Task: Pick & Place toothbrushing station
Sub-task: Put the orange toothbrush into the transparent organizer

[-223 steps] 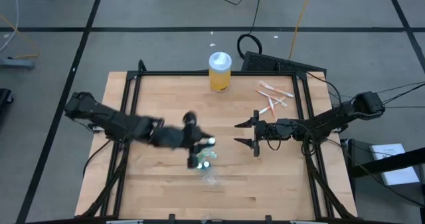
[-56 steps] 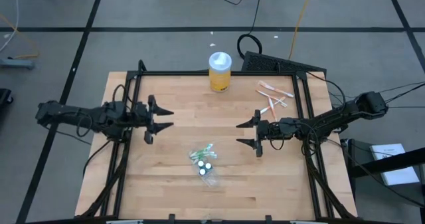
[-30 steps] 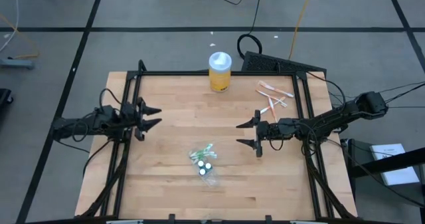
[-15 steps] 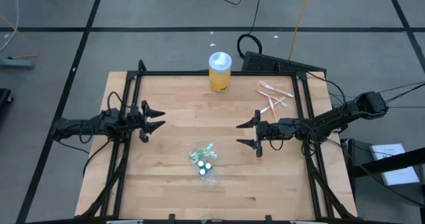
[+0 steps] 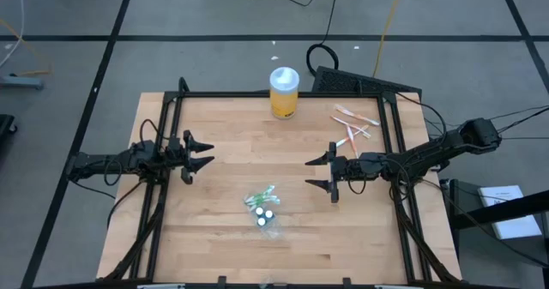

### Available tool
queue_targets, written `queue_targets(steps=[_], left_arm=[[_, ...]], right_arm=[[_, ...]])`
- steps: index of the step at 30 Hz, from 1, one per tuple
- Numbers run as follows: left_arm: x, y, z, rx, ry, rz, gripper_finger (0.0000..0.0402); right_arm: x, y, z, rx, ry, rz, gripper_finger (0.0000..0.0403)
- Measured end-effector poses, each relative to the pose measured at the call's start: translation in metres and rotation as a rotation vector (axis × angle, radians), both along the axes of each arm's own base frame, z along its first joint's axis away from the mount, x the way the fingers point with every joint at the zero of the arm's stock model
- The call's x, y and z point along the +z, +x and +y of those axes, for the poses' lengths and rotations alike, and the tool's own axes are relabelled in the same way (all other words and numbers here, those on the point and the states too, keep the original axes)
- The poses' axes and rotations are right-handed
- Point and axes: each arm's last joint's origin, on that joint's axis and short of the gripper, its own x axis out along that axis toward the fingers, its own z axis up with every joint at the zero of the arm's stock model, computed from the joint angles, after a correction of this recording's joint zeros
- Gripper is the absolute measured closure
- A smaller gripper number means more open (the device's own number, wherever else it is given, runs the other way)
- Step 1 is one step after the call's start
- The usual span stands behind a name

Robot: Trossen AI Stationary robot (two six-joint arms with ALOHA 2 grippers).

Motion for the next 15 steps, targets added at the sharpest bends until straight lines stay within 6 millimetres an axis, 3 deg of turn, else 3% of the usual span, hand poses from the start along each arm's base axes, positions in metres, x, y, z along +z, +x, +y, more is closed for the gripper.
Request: queue_targets(steps=[15], left_arm=[[-0.0001,0.0,0.0003,0.015,0.048,0.012,0.0192]], right_arm=[[0.0,0.0,0.0,0.0,0.0,0.0,0.0149]])
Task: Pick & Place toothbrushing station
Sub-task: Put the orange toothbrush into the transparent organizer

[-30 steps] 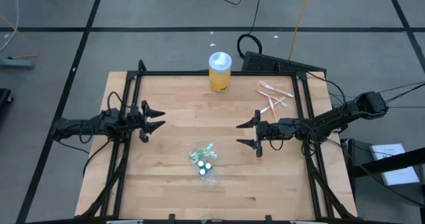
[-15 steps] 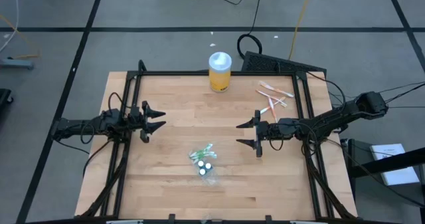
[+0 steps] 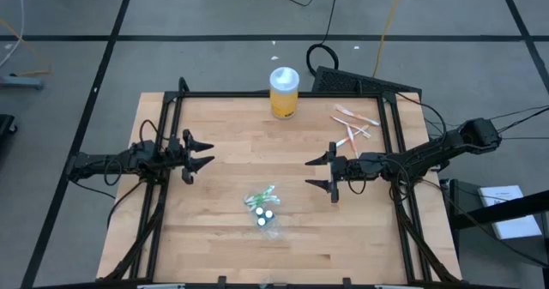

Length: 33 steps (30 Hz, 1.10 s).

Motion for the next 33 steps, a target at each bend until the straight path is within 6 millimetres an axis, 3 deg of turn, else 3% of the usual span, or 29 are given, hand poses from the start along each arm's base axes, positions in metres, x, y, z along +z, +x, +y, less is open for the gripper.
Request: queue_targets(steps=[33], left_arm=[[-0.0001,0.0,-0.0001,0.002,0.043,0.007,0.0192]], right_arm=[[0.0014,0.0001,0.0,0.0,-0.002,-0.014,0.0149]])
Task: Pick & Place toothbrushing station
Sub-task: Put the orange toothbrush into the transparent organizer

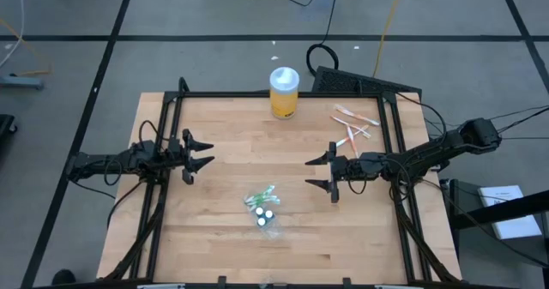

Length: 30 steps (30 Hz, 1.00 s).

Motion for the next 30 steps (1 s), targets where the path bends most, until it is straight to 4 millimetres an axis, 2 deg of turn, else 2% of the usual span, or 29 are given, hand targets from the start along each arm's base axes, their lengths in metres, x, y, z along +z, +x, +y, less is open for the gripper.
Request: queue_targets(steps=[9,12,14,17,22,26,30], left_arm=[[0.0,0.0,0.0,0.0,0.0,0.0,0.0192],[0.0,0.0,0.0,0.0,0.0,0.0,0.0192],[0.0,0.0,0.0,-0.001,0.0,0.0,0.0192],[0.0,0.0,0.0,-0.001,0.0,0.0,0.0192],[0.0,0.0,0.0,-0.001,0.0,0.001,0.0192],[0.0,0.0,0.0,-0.001,0.0,0.0,0.0192],[0.0,0.0,0.0,-0.001,0.0,0.0,0.0192]], right_arm=[[-0.011,-0.001,-0.001,-0.042,0.003,0.112,0.0149],[-0.015,-0.005,-0.009,-0.195,-0.039,0.222,0.0149],[-0.01,-0.005,-0.022,-0.317,-0.02,0.337,0.0149],[0.002,-0.007,-0.046,-0.483,0.105,0.51,0.0149],[0.001,-0.028,-0.074,-0.748,0.283,0.768,0.0149],[-0.011,-0.05,-0.082,-0.929,0.391,0.927,0.0149],[-0.027,-0.059,-0.08,-0.978,0.481,0.965,0.0149]])
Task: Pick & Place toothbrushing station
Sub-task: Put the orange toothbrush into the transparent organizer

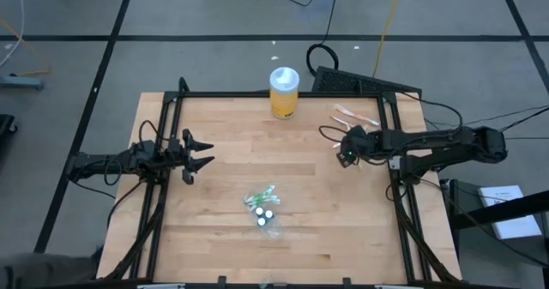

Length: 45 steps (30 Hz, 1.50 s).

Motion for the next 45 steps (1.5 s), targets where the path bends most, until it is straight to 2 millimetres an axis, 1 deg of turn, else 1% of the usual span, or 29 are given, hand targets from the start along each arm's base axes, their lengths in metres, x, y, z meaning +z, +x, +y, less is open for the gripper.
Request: queue_targets(steps=[5,8,10,14,17,20,24,27,31,36,39,41,43,45], left_arm=[[0.0,0.0,0.0,0.0,0.0,0.0,0.0192],[0.0,0.0,0.0,0.0,0.0,0.0,0.0192],[0.0,0.0,0.0,0.0,0.0,0.0,0.0192],[0.0,0.0,0.0,0.0,0.0,0.0,0.0192],[0.0,0.0,0.0,0.0,0.0,0.0,0.0192],[0.0,0.0,0.0,0.0,0.0,0.0,0.0192],[0.0,0.0,0.0,0.0,0.0,-0.001,0.0192],[0.0,0.0,0.0,0.0,0.0,0.0,0.0192],[0.0,0.0,0.0,0.001,0.0,-0.001,0.0192],[0.0,0.0,0.0,0.0,0.0,-0.001,0.0192],[0.0,0.0,0.0,0.0,0.0,-0.001,0.0192],[0.0,0.0,0.0,0.0,0.0,-0.001,0.0192],[0.0,0.0,0.0,0.0,0.0,0.0,0.0192],[0.0,0.0,0.0,0.0,0.0,-0.001,0.0192]], right_arm=[[-0.023,-0.01,0.006,-0.025,0.139,0.024,0.0149],[-0.034,-0.017,0.006,-0.071,0.134,0.036,0.0149],[-0.037,-0.017,0.003,-0.087,0.087,0.023,0.0149],[-0.04,-0.013,-0.01,-0.094,-0.033,-0.042,0.0149],[-0.044,-0.01,-0.024,-0.081,-0.068,-0.104,0.0149],[-0.049,-0.011,-0.037,-0.092,-0.105,-0.128,0.0149],[-0.055,-0.014,-0.052,-0.104,-0.12,-0.162,0.0149],[-0.058,-0.014,-0.061,-0.08,-0.084,-0.202,0.0149],[-0.06,-0.008,-0.067,0.014,-0.008,-0.291,0.0149],[-0.053,0.005,-0.064,0.206,0.082,-0.469,0.0149],[-0.047,0.014,-0.056,0.377,0.192,-0.598,0.0149],[-0.045,0.018,-0.048,0.466,0.279,-0.65,0.0149],[-0.046,0.019,-0.041,0.506,0.346,-0.661,0.0149],[-0.047,0.02,-0.034,0.51,0.39,-0.646,0.0149]])
